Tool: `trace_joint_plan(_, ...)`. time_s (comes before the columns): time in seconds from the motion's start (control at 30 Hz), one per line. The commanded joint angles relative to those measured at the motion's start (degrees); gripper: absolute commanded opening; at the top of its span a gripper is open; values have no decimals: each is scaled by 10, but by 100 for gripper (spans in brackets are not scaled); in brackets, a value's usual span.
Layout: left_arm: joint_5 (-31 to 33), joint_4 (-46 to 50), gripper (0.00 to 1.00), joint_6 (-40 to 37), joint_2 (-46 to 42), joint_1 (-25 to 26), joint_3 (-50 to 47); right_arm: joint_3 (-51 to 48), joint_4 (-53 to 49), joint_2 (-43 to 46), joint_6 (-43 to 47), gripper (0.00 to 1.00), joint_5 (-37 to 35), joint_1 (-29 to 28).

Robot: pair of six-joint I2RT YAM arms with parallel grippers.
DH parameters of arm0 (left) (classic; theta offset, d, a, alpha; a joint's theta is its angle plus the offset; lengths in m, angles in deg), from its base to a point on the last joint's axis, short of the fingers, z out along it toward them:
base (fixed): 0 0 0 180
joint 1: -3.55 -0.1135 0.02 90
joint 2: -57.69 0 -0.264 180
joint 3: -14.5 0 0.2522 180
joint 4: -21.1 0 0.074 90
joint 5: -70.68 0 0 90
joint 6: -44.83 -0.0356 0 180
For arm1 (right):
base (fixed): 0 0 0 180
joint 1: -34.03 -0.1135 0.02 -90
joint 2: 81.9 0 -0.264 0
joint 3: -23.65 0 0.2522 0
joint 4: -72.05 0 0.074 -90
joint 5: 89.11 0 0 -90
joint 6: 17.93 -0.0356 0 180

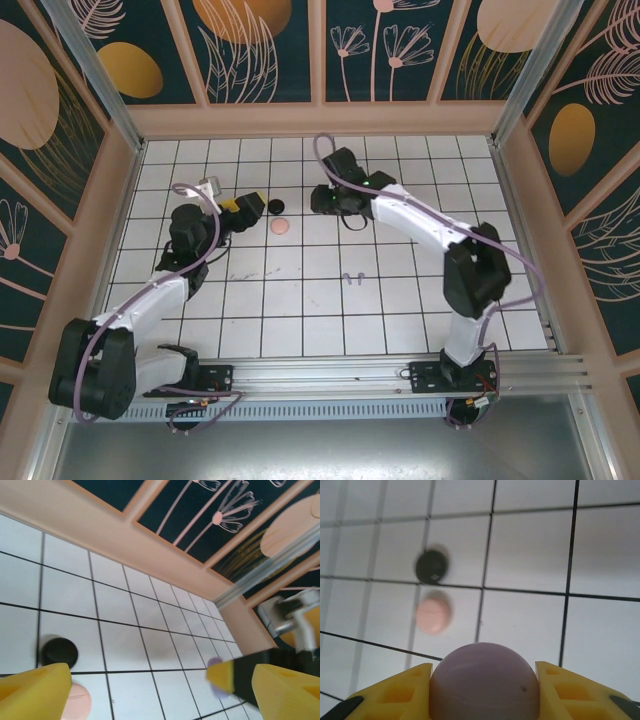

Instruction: Insert wireless bluetooth earbuds into charging case

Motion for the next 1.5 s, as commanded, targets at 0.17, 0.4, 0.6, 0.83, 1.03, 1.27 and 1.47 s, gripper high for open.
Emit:
trace_joint_plan(0.17,-122,-238,89,36,78,62,-13,-80,139,102,-225,31,-14,1)
trace_joint_plan(0.4,-157,-425,84,100,184,101,-13,-132,198,154,-336,32,-51,-14)
trace_joint_plan(0.6,-158,-513,76,142,252,109,4,-159,229,161,-383,32,-63,-32)
trace_joint_plan(0.83,-148,-509,71,121,272,126,28,-156,234,156,-389,32,-62,-42)
trace_joint_plan(1.03,-146,-503,67,115,297,135,49,-158,241,154,-395,31,-55,-44)
trace_joint_plan(1.27,-138,-496,65,105,310,138,67,-156,241,154,-395,31,-52,-48)
trace_joint_plan(1.47,-133,-482,63,95,315,138,82,-155,242,154,-395,31,-53,-52)
